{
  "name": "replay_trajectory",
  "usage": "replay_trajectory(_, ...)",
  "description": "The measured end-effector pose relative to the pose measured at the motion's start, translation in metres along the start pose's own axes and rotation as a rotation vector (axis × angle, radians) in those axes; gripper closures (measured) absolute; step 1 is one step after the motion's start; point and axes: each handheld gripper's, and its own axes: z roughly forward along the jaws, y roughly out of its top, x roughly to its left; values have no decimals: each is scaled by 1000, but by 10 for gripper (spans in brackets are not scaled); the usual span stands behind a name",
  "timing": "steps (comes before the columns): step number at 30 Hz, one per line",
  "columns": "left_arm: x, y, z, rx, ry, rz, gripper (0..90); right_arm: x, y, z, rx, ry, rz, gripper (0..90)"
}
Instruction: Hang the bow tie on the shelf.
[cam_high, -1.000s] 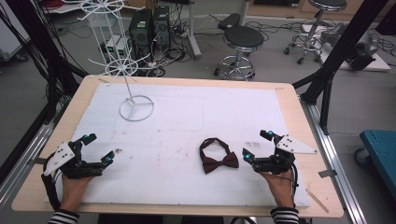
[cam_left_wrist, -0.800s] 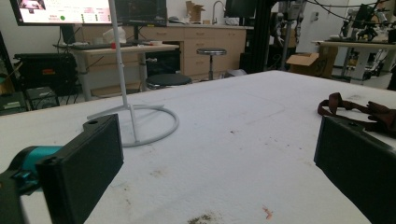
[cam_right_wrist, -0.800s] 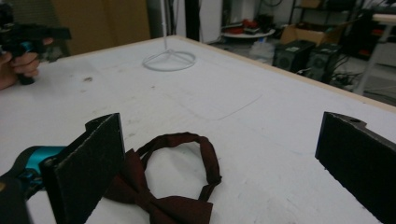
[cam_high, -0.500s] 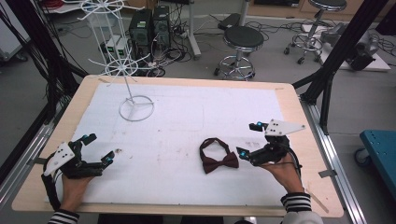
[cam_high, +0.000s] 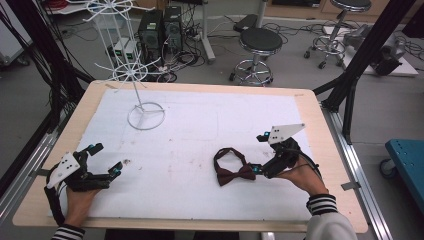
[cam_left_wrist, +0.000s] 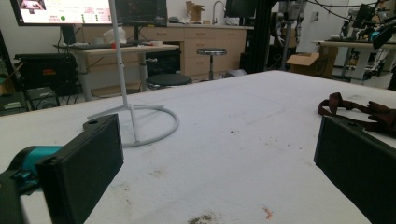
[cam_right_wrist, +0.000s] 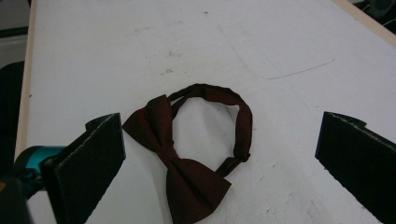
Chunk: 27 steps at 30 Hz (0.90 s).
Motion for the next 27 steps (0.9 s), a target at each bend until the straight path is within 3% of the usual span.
replay_trajectory(3,0,0,0,0,0,0,17,-3,2,4,31,23,-23,7)
replay_trajectory(6,0,0,0,0,0,0,17,-4,3,12,97,58,-51,7)
replay_trajectory(13,0,0,0,0,-1,0,17,-1,1,25,166,100,-99,8)
replay_trajectory(24,0,0,0,-3,0,-1,17,-1,-2,36,255,137,-118,48)
replay_trajectory(27,0,0,0,-3,0,-1,17,0,-4,43,302,146,-126,48)
